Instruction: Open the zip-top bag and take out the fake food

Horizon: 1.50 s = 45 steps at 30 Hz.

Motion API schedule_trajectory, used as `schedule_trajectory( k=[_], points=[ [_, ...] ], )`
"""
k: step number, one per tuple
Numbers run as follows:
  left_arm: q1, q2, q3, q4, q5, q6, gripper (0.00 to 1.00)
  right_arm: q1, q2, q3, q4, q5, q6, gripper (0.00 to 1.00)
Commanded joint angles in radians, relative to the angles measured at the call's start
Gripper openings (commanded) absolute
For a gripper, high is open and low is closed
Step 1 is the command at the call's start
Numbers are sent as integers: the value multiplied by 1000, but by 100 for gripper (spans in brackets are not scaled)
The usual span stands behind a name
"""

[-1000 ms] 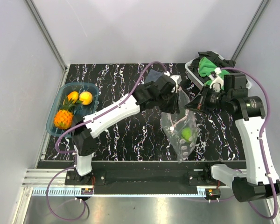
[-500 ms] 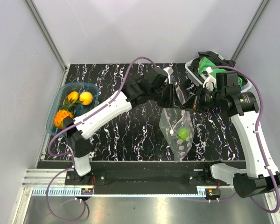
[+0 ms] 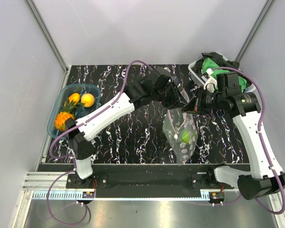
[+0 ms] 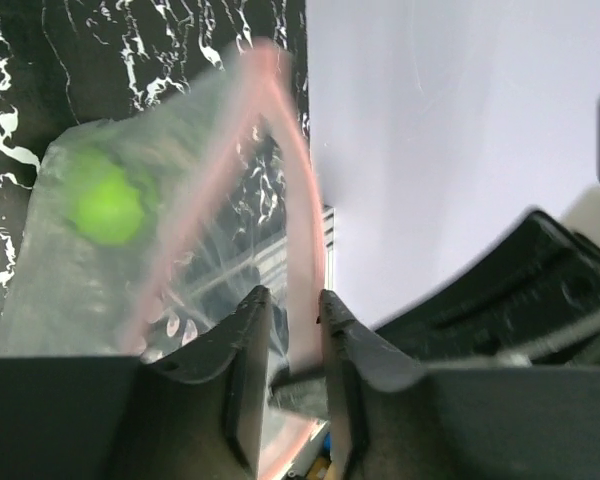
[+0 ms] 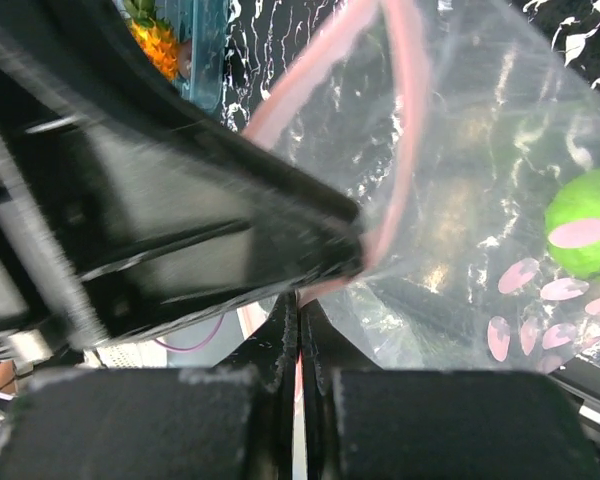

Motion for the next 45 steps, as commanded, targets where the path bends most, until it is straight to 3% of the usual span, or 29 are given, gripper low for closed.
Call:
schedule_trajectory(
  k=[1,6,12,18,23,29,34,45],
  points=[
    [-23,31,-5,13,-66,-45,25,16,-33,20,46,-5,40,0],
    [-43,25,-74,10,-165,-59,15,16,-47,21,64,-8,80,0],
    [-60,45,-54,-7,-255,66,6,17,-61,32,49,0,81,0],
    [-73,-7,-148,13,-308,258,6,17,-32,18,64,-14,49,0],
    [-82,-134,-258,68,-360,430,20,17,10,35,139,-71,54,0],
    [-80,-249,-317,87,-417,550,27,65,47,41,231,-143,119,0],
    [-80,-280,-326,82,-422,575,30,100,36,-9,361,-193,234,0],
    [-10,-184,-376,87,-413,639,30,98,-76,-169,300,-126,230,0]
  ],
)
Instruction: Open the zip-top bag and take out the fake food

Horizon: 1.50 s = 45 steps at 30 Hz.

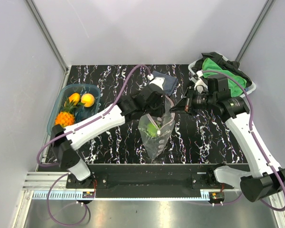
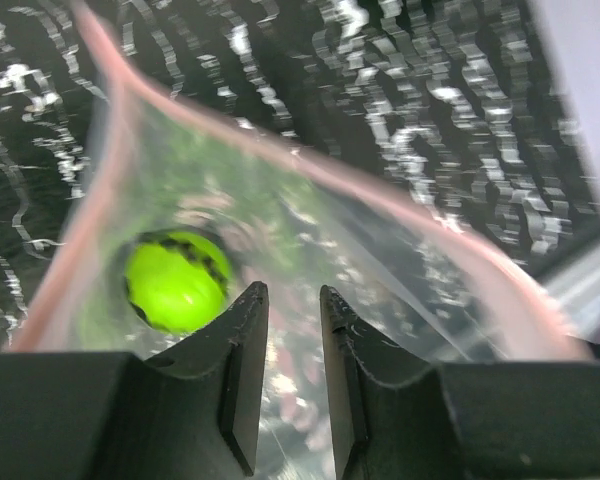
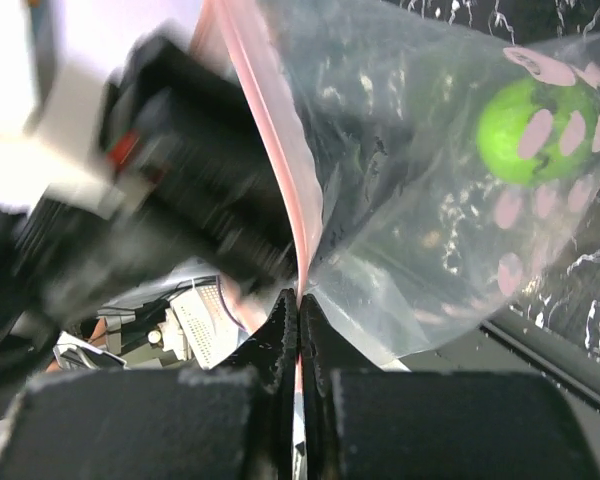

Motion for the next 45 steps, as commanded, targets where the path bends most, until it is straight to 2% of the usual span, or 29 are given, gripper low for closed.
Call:
schedule_trajectory(
  k=[1,6,10,17,18,25,38,45],
  points=[
    [37,42,-14,27,-25,67,30,4,-73,-24,-1,15,5,0],
    [37,76,-44,32,-2,73,31,4,-65,-25,-7,19,2,0],
    [37,100,-67,44,60,62,34,5,-68,-36,-9,17,2,0],
    [35,110,-151,38,113,73,54,4,-89,-74,-53,45,-44,0],
    [35,110,-162,38,120,76,59,5,-91,-79,-58,46,-50,0],
    [25,129,-199,13,107,105,71,4,-115,-127,-73,69,-79,0],
    [-17,211,-234,-7,-2,134,72,4,-117,-139,-72,75,-85,0],
    [-18,266,-243,9,-22,137,76,4,-123,-166,-72,85,-88,0]
  ],
)
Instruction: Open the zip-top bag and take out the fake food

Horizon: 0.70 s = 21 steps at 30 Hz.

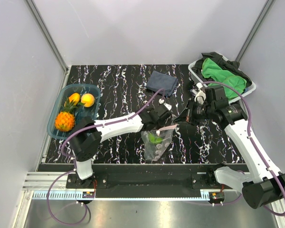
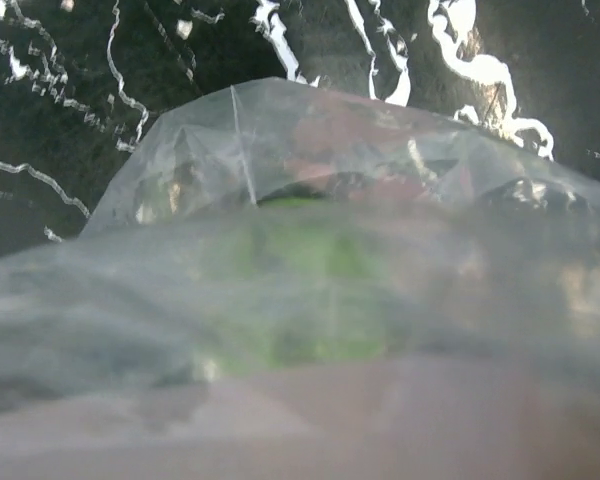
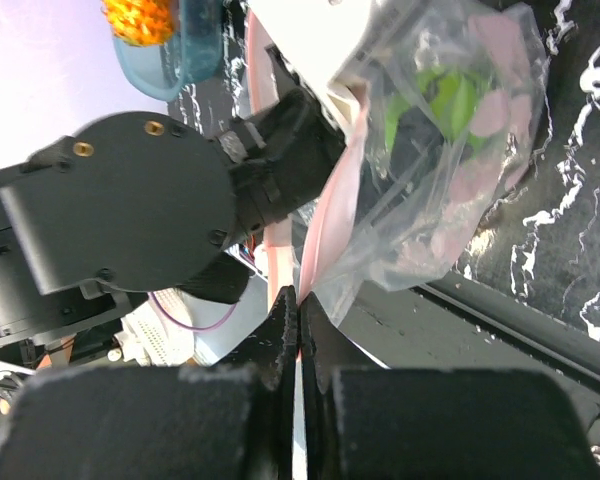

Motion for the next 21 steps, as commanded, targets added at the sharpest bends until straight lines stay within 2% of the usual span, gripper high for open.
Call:
schedule_trajectory(
  k=[1,18,19,21],
  points=[
    [10,55,-29,-33,-45,9,78,4,-41,-6,-1,-17,-17,0],
    [4,81,-78,8,56,20,84,2,-43,-36,-12,11,-51,0],
    [4,84,-77,11,61,23,83,4,-43,-39,-12,14,-54,0],
    [4,83,-72,11,71,34,70,4,-40,-44,-14,22,-59,0]
  ],
)
